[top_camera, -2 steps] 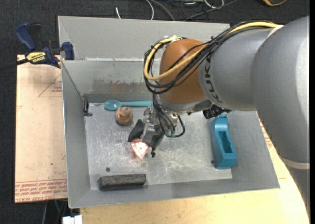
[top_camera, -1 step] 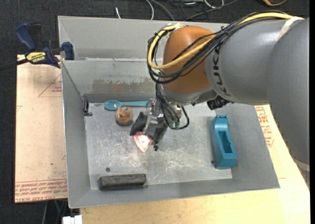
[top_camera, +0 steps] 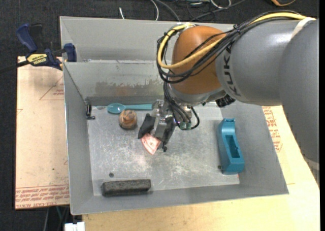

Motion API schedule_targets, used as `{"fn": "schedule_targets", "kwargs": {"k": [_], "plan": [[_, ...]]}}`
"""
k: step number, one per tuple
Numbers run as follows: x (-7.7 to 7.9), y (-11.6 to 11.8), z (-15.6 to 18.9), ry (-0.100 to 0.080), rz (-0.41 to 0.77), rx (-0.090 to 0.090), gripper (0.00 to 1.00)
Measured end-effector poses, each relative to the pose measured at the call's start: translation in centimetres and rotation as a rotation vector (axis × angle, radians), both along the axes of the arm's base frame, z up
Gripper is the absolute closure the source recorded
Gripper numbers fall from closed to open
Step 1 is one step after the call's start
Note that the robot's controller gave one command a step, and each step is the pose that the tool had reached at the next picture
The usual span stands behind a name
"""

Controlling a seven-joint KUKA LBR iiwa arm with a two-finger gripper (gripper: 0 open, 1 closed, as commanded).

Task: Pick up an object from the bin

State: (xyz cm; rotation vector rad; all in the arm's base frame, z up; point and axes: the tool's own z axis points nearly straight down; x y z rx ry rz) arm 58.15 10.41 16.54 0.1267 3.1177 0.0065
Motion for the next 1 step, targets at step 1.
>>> {"fn": "schedule_targets", "kwargs": {"k": [1], "plan": [[-0.19,0.29,3.59,0.017,0.007,-0.003,1.0]]}}
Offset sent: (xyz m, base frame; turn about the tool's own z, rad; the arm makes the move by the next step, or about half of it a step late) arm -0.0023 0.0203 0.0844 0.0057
